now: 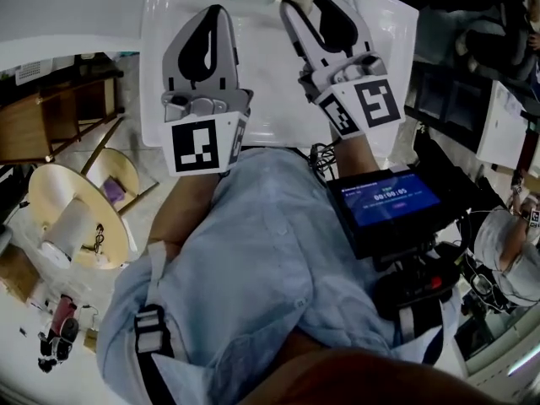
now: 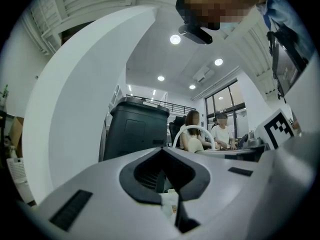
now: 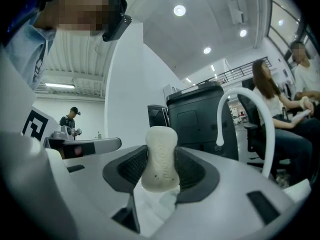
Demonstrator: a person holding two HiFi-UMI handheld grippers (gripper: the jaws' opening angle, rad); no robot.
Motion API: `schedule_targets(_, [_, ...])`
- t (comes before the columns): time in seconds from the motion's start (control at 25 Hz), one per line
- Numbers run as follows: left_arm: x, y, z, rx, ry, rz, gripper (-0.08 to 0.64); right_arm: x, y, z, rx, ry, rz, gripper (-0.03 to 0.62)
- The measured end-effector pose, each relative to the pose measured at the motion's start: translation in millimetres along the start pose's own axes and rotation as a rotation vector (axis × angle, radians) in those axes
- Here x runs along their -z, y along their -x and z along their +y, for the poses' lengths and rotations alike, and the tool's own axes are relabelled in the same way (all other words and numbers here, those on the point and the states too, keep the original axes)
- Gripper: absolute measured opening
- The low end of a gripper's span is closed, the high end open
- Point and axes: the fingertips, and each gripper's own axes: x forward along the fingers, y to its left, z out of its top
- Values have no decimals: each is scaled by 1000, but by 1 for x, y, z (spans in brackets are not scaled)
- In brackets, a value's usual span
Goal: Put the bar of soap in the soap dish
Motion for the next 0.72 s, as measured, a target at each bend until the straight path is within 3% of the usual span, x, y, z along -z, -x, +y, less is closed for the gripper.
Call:
schedule_targets(0.28, [39, -22, 19, -12, 85, 101, 8, 34, -25, -19, 16, -34, 102, 184])
schedule_targets(0.72, [30, -26, 15, 2, 122, 95, 8, 36, -24, -18, 17, -12, 127, 184])
